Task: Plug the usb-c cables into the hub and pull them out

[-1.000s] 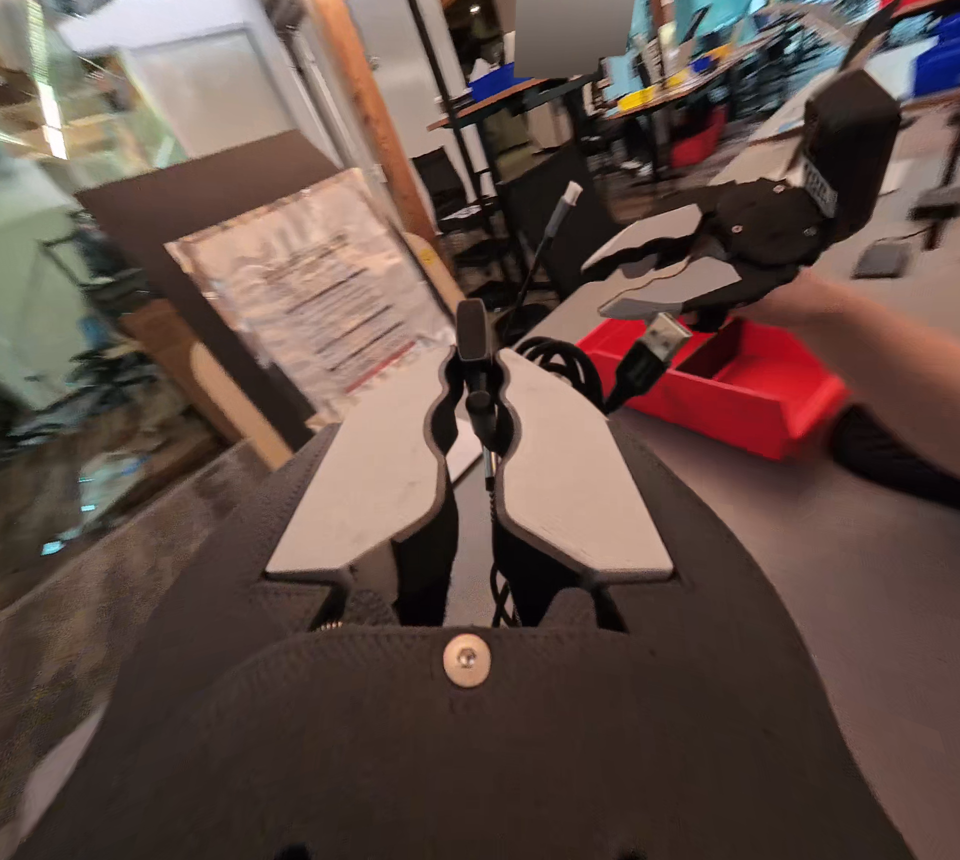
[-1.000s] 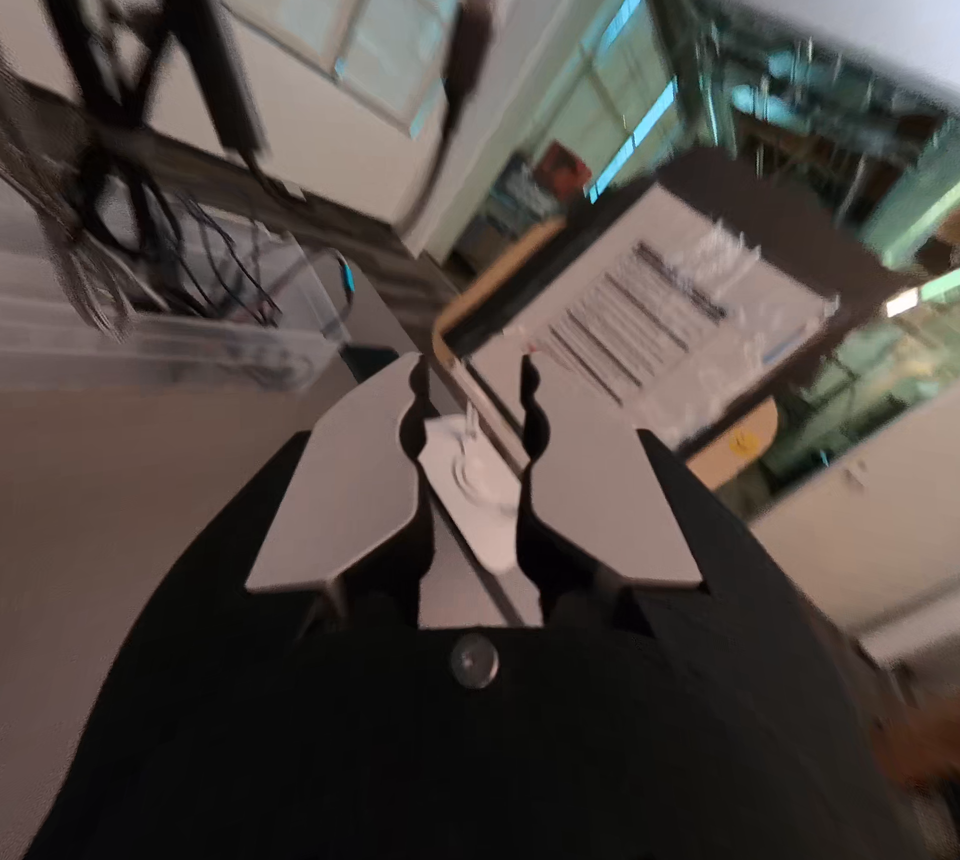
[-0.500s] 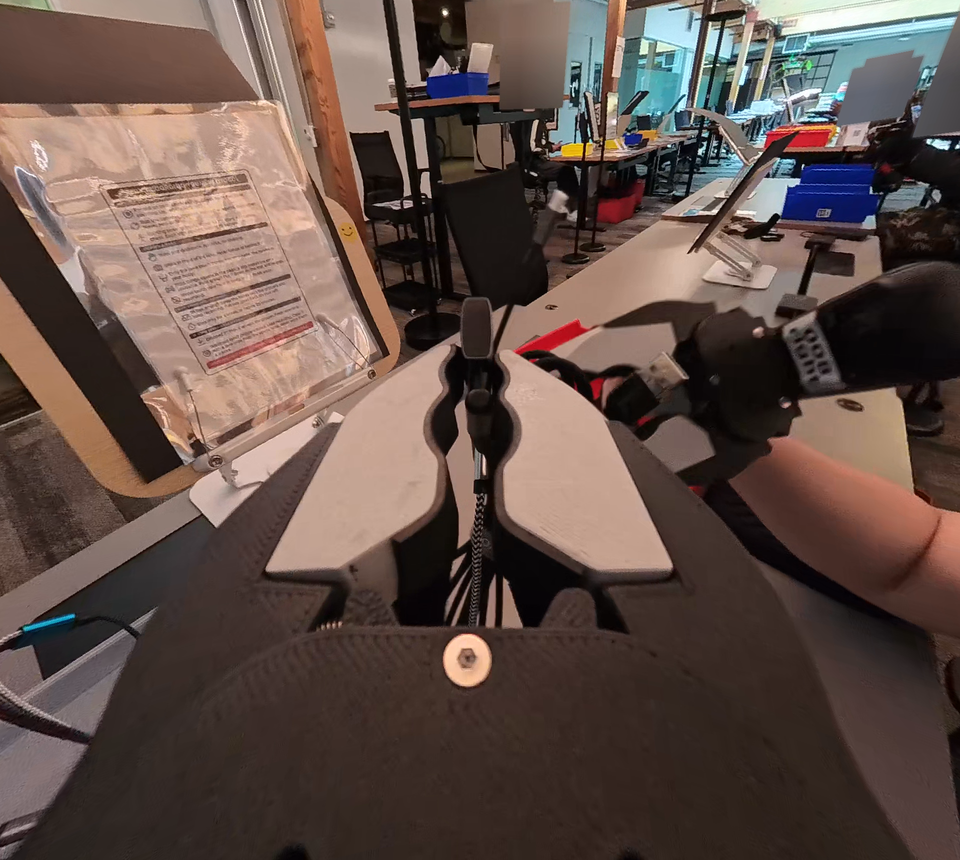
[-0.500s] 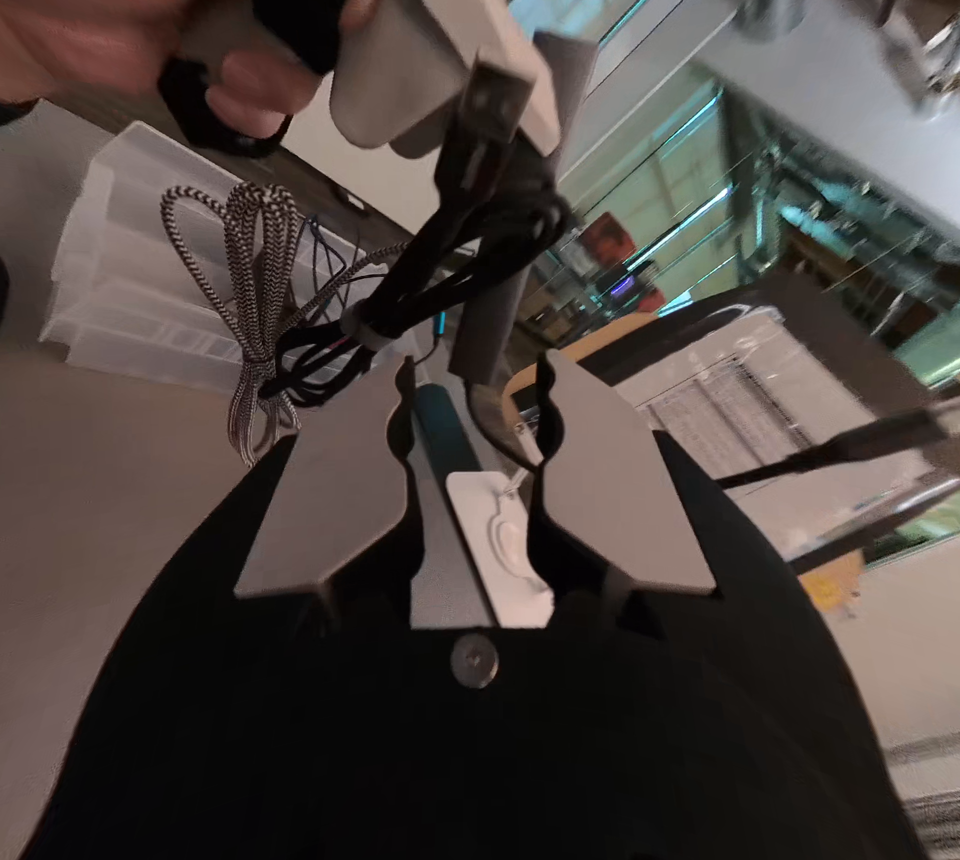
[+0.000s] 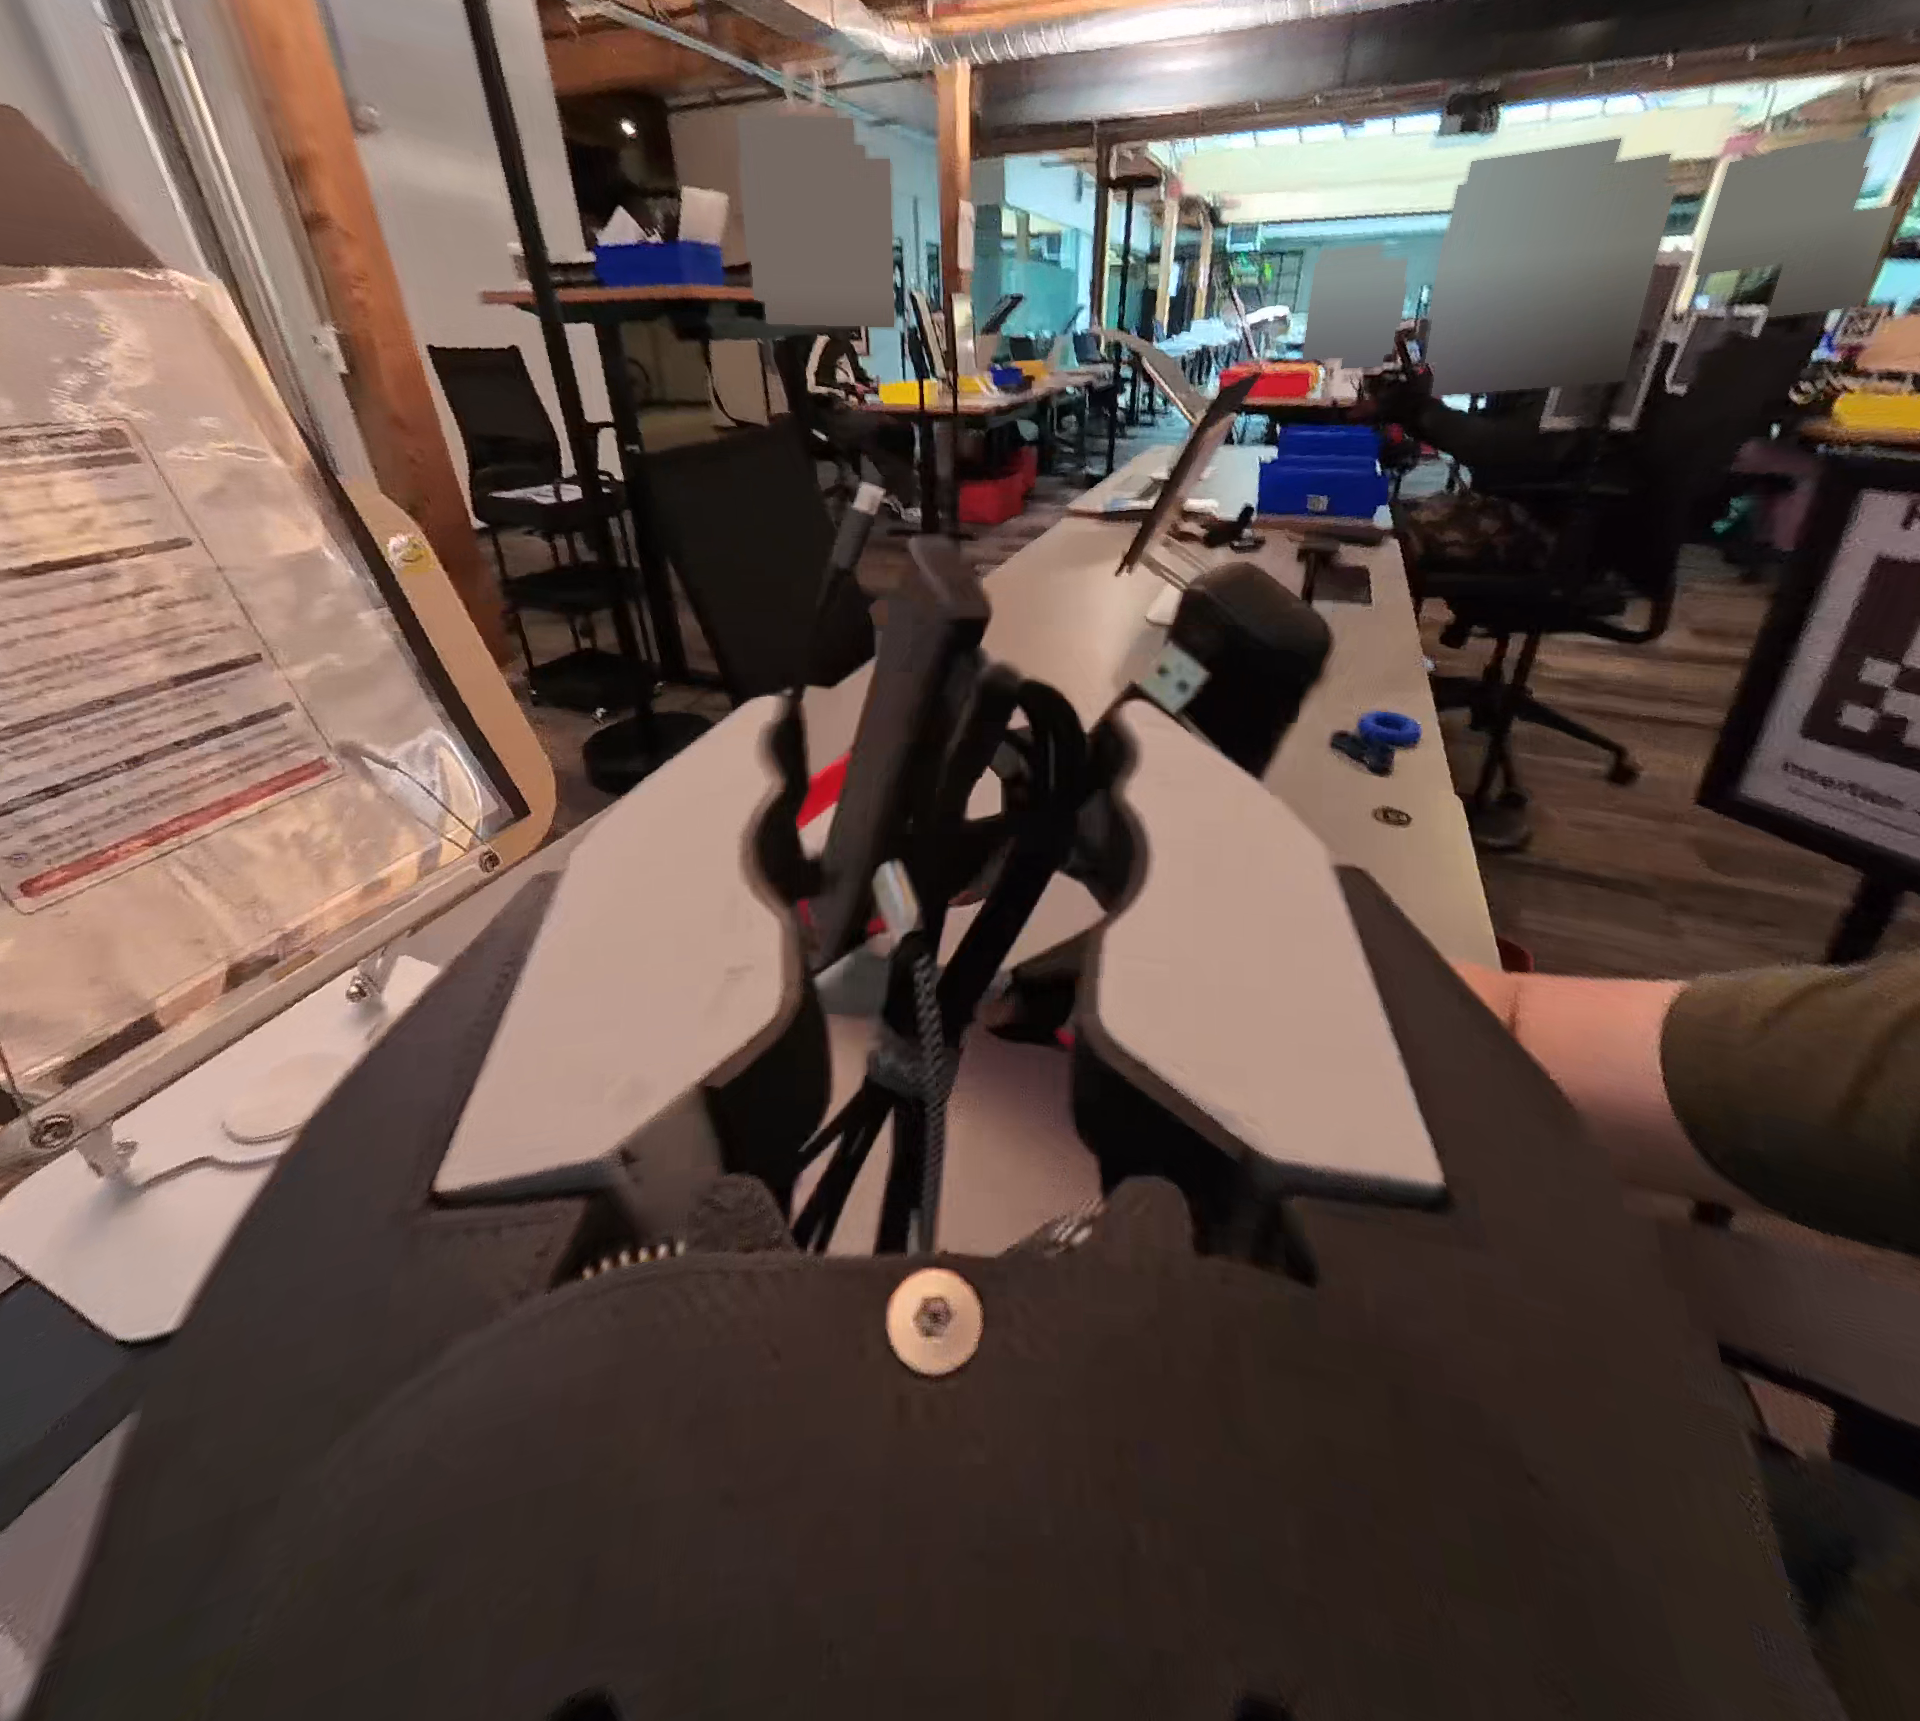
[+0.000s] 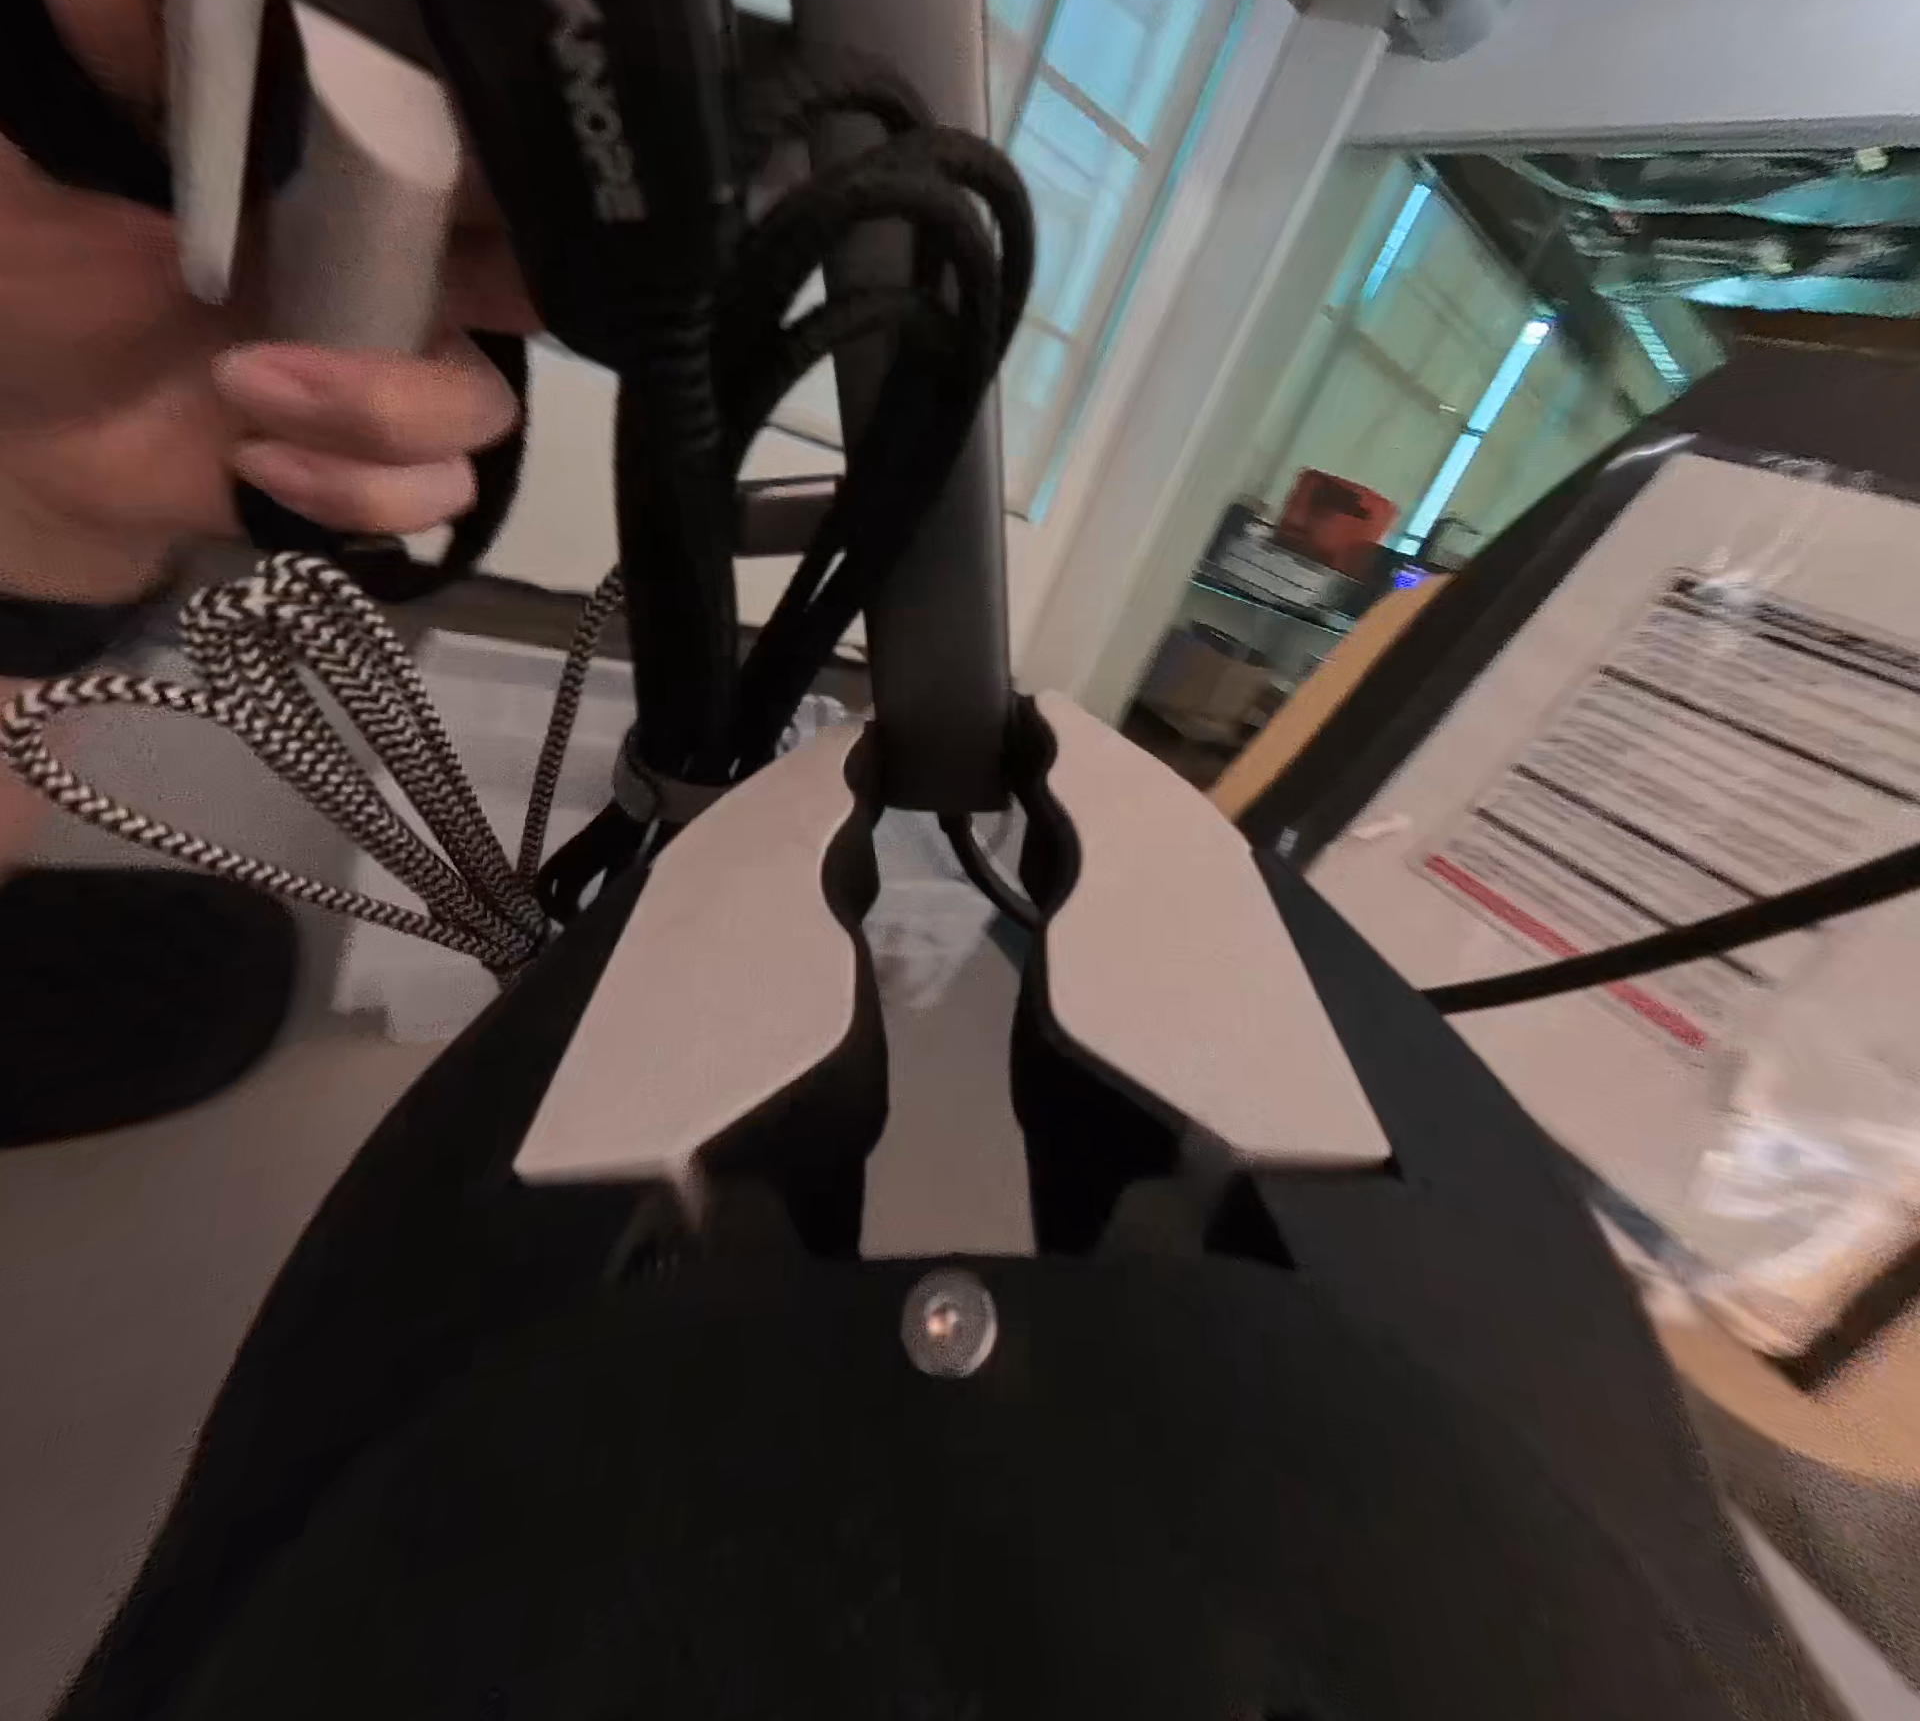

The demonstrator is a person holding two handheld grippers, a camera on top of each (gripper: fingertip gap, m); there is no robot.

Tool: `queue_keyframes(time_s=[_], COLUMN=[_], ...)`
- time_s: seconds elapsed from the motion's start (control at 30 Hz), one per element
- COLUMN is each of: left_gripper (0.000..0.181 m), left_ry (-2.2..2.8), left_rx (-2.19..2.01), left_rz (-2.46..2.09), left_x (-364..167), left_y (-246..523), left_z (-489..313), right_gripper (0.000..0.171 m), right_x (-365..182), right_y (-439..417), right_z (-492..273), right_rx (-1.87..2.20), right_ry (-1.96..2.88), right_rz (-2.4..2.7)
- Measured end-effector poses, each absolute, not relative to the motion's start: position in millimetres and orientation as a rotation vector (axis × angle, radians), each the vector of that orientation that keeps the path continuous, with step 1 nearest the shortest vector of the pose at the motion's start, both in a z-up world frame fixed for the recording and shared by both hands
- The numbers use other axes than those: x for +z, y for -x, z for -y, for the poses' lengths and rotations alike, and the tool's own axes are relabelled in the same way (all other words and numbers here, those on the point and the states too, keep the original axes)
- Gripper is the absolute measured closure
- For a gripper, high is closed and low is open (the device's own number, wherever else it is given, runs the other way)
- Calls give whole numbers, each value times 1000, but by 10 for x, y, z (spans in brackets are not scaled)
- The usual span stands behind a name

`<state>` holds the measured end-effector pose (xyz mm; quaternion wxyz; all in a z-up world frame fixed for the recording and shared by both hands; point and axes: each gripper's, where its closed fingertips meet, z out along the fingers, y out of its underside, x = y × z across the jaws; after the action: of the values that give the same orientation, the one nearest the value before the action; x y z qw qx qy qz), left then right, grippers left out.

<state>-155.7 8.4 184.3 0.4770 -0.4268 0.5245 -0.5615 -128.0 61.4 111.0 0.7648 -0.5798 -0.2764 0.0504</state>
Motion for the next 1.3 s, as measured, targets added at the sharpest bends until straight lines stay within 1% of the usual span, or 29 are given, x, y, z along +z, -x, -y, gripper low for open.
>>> queue_keyframes(time_s=[0.03,0.07,0.17,0.27,0.3,0.37,0.47,0.63,0.7,0.83,0.93,0.97,1.03,1.1,1.2,1.3], left_gripper=[122,123,139,137,134,132,135,141,147,158,158,158,158,159,159,159], left_ry=[1034,1013,961,1021,1035,1040,972,878,826,846,915,922,949,1016,1078,1084], left_rx=[-1368,-1381,-1444,-1364,-1348,-1393,-1448,-1378,-1366,-1257,-1207,-1181,-1169,-1135,-1061,-978], left_rz=[-1303,-1315,-1368,-1445,-1476,-1557,-1680,-1829,-1865,-1854,-1820,-1789,-1704,-1595,-1449,-1335], left_x=[1852,1877,1892,1692,1616,1492,1363,1162,1142,1113,1108,1123,1197,1260,1306,1351], left_y=[1601,1658,1795,1746,1704,1619,1523,1440,1457,1406,1340,1319,1299,1268,1234,1229], left_z=[-93,-110,-177,-348,-363,-263,-28,212,282,219,104,48,-72,-260,-530,-731], right_gripper=[146,146,146,146,146,146,146,146,146,146,146,146,133,129,130,139], right_x=[1111,1108,1158,1189,1192,1187,1179,1091,1082,1053,1033,1026,1007,982,1138,1386], right_y=[1293,1315,1428,1598,1645,1724,1796,1904,1915,1859,1763,1700,1501,1212,696,256], right_z=[-604,-593,-484,-317,-262,-182,-84,-5,9,-58,-174,-229,-401,-603,-703,-595], right_rx=[185,260,464,684,742,842,934,959,970,994,943,915,844,741,586,443], right_ry=[1253,1252,1187,1120,1095,1069,1024,1013,997,1014,1040,1050,1096,1179,1194,1156], right_rz=[590,586,613,692,717,754,799,886,893,857,804,773,673,558,363,158])
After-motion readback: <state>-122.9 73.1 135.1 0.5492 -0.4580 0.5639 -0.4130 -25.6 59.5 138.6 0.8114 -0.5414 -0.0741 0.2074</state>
